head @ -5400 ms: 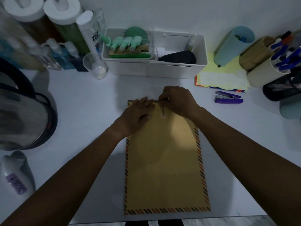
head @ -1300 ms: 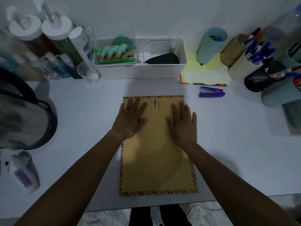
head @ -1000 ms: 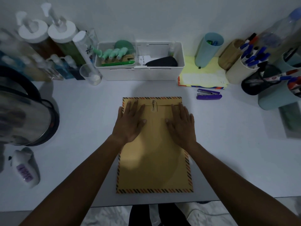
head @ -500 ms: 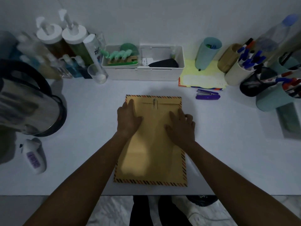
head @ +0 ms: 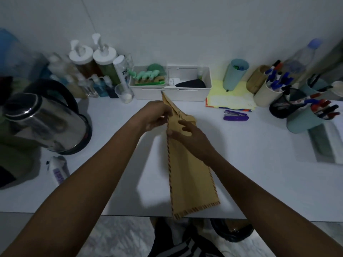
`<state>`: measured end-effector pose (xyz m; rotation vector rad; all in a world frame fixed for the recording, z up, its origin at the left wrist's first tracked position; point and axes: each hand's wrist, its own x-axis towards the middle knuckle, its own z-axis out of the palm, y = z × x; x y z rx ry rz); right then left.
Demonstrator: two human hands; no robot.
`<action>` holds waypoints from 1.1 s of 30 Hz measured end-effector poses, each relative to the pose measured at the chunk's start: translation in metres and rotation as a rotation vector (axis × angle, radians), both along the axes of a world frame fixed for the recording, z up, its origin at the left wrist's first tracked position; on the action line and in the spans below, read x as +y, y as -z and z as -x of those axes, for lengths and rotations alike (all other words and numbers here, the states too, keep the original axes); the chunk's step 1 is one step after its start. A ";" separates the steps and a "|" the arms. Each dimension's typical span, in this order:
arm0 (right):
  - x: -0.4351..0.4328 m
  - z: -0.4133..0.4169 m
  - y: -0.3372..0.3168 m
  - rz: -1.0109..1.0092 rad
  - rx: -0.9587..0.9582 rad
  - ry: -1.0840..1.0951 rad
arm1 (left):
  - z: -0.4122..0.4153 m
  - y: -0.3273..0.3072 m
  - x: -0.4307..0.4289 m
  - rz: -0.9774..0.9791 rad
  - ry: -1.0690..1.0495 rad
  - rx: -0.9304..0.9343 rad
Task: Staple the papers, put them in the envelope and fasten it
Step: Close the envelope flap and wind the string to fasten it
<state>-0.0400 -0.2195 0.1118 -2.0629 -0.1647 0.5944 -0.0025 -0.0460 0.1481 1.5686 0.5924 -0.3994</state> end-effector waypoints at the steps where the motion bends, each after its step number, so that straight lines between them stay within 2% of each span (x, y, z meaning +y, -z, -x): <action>1: 0.000 0.003 -0.012 -0.041 0.020 0.014 | -0.003 -0.013 -0.005 -0.011 0.028 -0.002; 4: -0.006 0.002 -0.046 -0.138 0.069 0.059 | -0.012 -0.043 -0.015 0.001 0.064 -0.018; 8: -0.015 -0.013 -0.082 -0.199 -0.037 0.089 | -0.023 -0.055 -0.018 -0.010 0.044 -0.100; 11: -0.031 -0.028 -0.094 -0.241 0.012 0.156 | -0.015 -0.029 -0.005 -0.334 -0.117 -0.137; 12: -0.036 -0.033 -0.092 -0.258 0.035 0.198 | -0.006 -0.017 -0.004 -0.382 -0.168 -0.104; 13: -0.042 -0.038 -0.088 -0.265 0.054 0.239 | 0.006 -0.007 -0.004 -0.360 -0.191 -0.077; 16: -0.058 -0.047 -0.058 -0.253 0.127 0.298 | 0.041 0.019 -0.005 -0.074 -0.180 0.022; 18: -0.067 -0.049 -0.028 -0.212 0.155 0.293 | 0.052 0.043 -0.001 -0.071 -0.200 0.069; 21: -0.073 -0.041 0.021 -0.065 0.105 0.273 | 0.063 0.078 0.003 -0.248 -0.212 0.023; 25: -0.073 -0.023 0.074 0.118 0.035 0.321 | 0.074 0.112 0.002 -0.485 -0.084 -0.104; 29: -0.068 -0.007 0.093 0.301 -0.040 0.320 | 0.077 0.138 0.007 -0.673 -0.003 -0.140; 33: -0.068 -0.003 0.101 0.374 -0.138 0.338 | 0.077 0.154 0.008 -0.822 0.030 -0.142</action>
